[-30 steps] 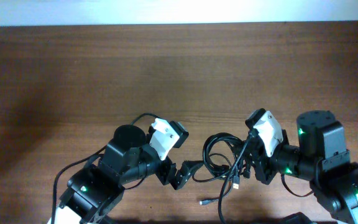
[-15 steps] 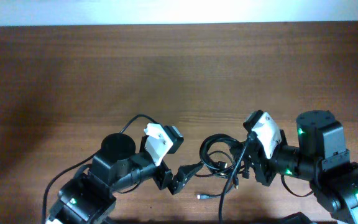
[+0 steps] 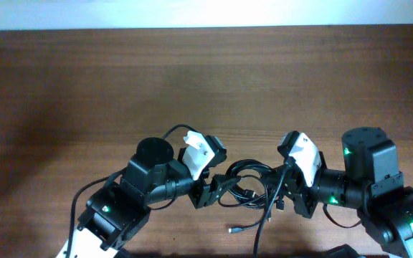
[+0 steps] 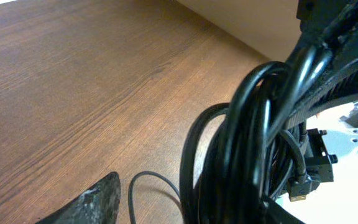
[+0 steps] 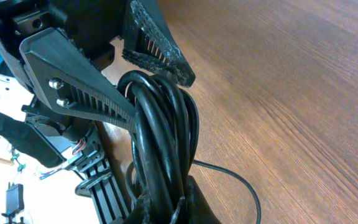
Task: Untangle cables
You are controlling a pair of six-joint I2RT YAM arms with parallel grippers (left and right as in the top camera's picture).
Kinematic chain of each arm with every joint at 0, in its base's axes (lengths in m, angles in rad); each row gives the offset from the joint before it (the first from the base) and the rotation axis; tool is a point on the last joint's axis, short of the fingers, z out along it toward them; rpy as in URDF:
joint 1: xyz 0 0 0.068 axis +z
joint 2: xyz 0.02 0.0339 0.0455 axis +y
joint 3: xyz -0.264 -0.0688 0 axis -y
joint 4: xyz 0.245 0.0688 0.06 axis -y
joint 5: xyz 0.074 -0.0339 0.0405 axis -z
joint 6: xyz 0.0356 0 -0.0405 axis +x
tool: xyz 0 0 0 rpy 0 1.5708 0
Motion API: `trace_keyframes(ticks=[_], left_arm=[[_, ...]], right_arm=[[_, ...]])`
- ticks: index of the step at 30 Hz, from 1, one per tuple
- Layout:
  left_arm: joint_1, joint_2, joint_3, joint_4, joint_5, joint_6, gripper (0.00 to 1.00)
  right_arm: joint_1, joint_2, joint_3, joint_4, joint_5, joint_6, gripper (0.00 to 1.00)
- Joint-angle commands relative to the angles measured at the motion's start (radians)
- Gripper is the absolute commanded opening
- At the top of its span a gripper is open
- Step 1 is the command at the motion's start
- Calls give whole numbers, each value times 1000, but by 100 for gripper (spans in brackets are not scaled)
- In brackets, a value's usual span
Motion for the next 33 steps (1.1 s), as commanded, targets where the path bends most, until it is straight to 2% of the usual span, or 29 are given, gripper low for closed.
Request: trace_keyframes(ticks=[1, 2, 7, 8, 10, 13, 19, 23, 26, 27, 28, 29, 31, 32, 33], left_arm=[[-3, -4, 15, 6, 75, 5, 65], [-3, -4, 15, 8, 122, 5, 71], [-3, -14, 15, -5, 135, 5, 71], [-3, -25, 15, -23, 134, 5, 65], [-3, -31, 15, -26, 124, 5, 33], [-3, -31, 15, -26, 97, 5, 29], [-3, -31, 15, -22, 54, 2, 1], [-3, -31, 15, -15, -57, -74, 0], [-3, -31, 15, -8, -186, -208, 0], [-3, -31, 15, -7, -241, -254, 0], [-3, -33, 15, -6, -241, -255, 0], [-3, -32, 15, -7, -241, -255, 0], [-3, -32, 15, -8, -240, -253, 0], [-3, -32, 15, -11, -210, -213, 0], [-3, -32, 15, -19, -159, -167, 0]], right_arm=[[3, -2, 6, 2, -17, -10, 4], [3, -2, 6, 2, -16, -10, 4], [3, -2, 6, -14, 26, -10, 4], [3, -2, 6, -18, 44, -10, 4], [3, -2, 6, -18, 42, -10, 4], [3, -2, 6, -18, 8, -10, 4], [3, -2, 6, -21, -48, -10, 4], [3, -2, 6, -35, -47, -10, 4], [3, -2, 6, -45, -43, -10, 30], [3, -1, 6, -44, -43, -10, 44], [3, -1, 6, -45, -43, -10, 53], [3, -1, 6, -44, -43, -10, 68], [3, -1, 6, -44, -43, -10, 88], [3, -1, 6, -43, -42, -10, 98], [3, 0, 6, -42, -27, -10, 100]])
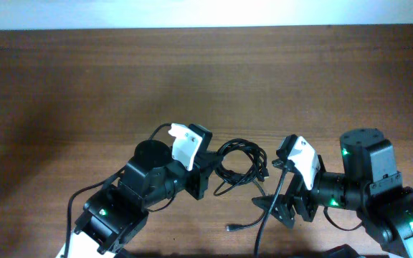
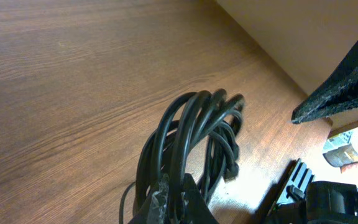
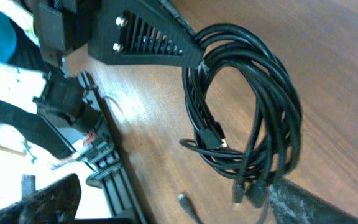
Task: Untangle cables
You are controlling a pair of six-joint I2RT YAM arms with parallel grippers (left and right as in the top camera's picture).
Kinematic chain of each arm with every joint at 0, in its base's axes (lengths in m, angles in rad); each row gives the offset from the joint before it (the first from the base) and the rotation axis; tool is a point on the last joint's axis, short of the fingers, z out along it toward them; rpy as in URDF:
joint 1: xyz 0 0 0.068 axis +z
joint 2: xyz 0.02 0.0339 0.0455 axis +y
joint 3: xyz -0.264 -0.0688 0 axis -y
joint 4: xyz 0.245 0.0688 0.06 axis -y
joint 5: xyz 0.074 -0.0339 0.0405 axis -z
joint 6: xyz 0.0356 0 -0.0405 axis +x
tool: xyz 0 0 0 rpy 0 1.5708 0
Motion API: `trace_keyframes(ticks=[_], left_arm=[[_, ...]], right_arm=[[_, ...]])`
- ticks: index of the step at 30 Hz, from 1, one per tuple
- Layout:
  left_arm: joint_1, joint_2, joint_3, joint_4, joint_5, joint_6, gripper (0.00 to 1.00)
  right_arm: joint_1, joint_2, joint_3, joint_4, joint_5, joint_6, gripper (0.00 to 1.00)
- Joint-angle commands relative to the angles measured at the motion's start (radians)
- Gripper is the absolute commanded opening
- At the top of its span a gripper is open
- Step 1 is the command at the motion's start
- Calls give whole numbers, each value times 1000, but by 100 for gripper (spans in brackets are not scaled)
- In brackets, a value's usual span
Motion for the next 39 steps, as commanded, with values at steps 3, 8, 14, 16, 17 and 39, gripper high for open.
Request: trace_keyframes(ticks=[3, 8, 14, 16, 17, 39], left_arm=[[3, -11, 15, -7, 207, 148, 0], [3, -11, 15, -6, 395, 245, 0], [3, -11, 15, 44, 285, 173, 0], [3, -11, 15, 87, 284, 140, 0], [3, -11, 15, 108, 255, 101, 0], [3, -11, 15, 145, -232, -423, 0]], right_arm=[[3, -3, 6, 11, 8, 4, 99], [3, -3, 6, 43, 12, 6, 99], [3, -3, 6, 6, 55, 7, 22], [3, -3, 6, -23, 68, 7, 11], [3, -3, 6, -34, 68, 7, 6], [3, -3, 6, -147, 29, 4, 4]])
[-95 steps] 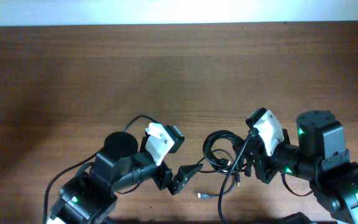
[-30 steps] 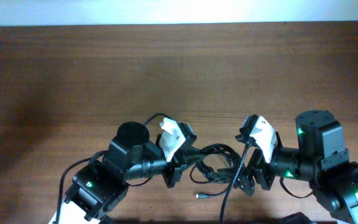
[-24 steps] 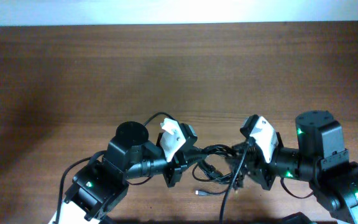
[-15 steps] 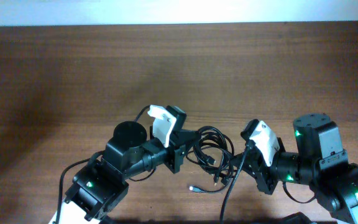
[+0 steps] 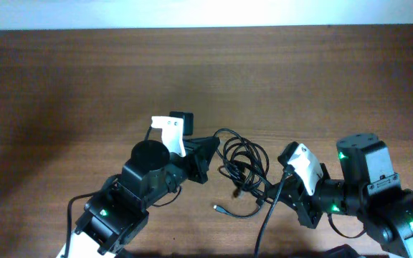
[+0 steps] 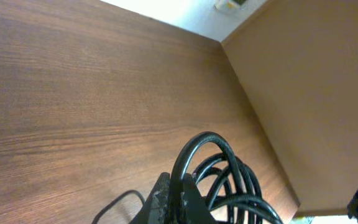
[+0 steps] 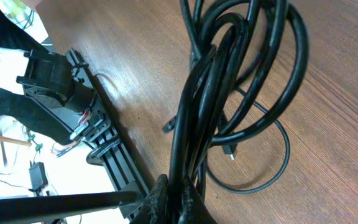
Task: Untangle cables
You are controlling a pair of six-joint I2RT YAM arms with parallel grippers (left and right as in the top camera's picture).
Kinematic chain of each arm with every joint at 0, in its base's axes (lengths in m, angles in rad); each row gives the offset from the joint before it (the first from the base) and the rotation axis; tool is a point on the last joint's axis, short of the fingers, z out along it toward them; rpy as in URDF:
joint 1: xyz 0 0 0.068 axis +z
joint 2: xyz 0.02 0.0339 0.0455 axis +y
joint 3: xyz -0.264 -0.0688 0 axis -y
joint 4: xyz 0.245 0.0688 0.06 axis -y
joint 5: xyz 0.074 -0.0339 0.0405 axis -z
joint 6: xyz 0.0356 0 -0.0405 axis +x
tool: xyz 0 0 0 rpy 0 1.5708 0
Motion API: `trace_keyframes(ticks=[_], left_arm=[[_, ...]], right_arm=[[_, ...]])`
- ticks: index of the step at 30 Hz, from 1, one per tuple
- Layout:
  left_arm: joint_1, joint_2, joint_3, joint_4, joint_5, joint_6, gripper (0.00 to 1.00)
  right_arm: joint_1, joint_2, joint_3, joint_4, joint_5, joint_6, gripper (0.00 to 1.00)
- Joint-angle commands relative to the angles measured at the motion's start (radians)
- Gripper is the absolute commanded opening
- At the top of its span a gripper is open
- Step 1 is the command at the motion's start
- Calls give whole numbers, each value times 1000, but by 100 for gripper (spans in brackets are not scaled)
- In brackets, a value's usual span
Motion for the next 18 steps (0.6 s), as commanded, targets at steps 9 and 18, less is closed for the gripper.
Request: trace_keyframes(ticks=[9, 18], left_arm=[[9, -10, 15, -3, -78, -40, 25], [9, 16, 15, -184, 215, 544, 99]], right_arm=[[3, -3, 6, -17, -32, 1, 4], [3, -3, 6, 13, -39, 0, 4]])
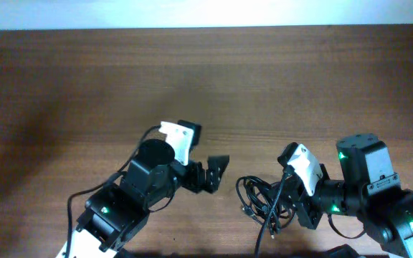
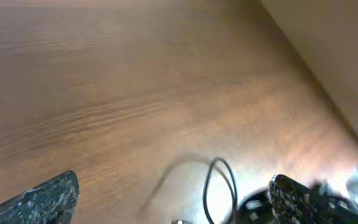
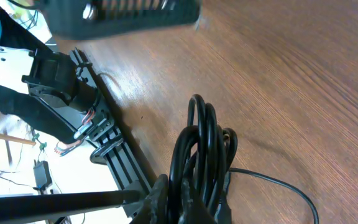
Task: Untangle cables
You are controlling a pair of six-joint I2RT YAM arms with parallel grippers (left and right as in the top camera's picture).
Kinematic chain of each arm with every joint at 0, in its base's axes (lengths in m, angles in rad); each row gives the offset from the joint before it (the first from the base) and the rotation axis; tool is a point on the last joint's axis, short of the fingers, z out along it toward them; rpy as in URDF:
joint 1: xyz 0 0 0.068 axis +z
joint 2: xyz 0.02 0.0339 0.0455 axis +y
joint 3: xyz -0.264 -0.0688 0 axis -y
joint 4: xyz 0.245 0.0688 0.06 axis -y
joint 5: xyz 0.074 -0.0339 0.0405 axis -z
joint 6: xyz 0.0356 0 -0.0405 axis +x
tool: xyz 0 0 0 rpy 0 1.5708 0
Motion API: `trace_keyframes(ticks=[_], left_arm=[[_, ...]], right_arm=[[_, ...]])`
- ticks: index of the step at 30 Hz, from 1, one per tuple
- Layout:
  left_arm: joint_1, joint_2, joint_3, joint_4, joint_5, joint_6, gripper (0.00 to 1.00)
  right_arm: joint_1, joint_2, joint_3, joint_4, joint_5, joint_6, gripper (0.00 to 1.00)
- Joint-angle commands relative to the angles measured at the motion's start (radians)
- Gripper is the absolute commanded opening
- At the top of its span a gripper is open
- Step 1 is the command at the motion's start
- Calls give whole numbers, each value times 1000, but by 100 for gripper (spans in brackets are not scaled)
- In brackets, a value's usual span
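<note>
A coil of black cables (image 1: pixel 258 195) lies bunched on the wooden table in front of the right arm. My right gripper (image 1: pixel 287 208) is shut on several strands of it; in the right wrist view the loops (image 3: pixel 201 146) rise from between its fingertips (image 3: pixel 179 202). A thin tail of cable (image 3: pixel 272 183) trails off to the right. My left gripper (image 1: pixel 212 175) stands open to the left of the coil, apart from it. In the blurred left wrist view its gripper (image 2: pixel 173 202) holds nothing, and one thin cable loop (image 2: pixel 219 180) shows between the fingers.
The brown table (image 1: pixel 84 86) stretches back to a pale wall strip (image 1: pixel 206 13). The table's near edge and a black rail (image 3: pixel 107 146) of the arm mount show in the right wrist view. The left gripper's finger (image 3: pixel 135 12) crosses the top of that view.
My left gripper was shut on the top loops of the coil; now it is open and clear of it. The coil, formerly stretched between both grippers, sits bunched lower down by the right gripper.
First the right gripper held the coil with the left one open around it. Then the left gripper was shut on it and the right was open. After that both were shut on it, farther back. Now only the right gripper holds it.
</note>
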Motion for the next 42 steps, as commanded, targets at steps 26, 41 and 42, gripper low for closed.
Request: trace_keyframes(ticks=[26, 41, 42], left_arm=[[2, 1, 13, -80, 348, 423, 0], [2, -14, 13, 201, 261, 103, 0], [2, -14, 13, 245, 309, 103, 0]], right_arm=[[3, -3, 6, 89, -274, -274, 4], [3, 133, 6, -80, -101, -245, 4], [3, 142, 6, -80, -101, -245, 4]])
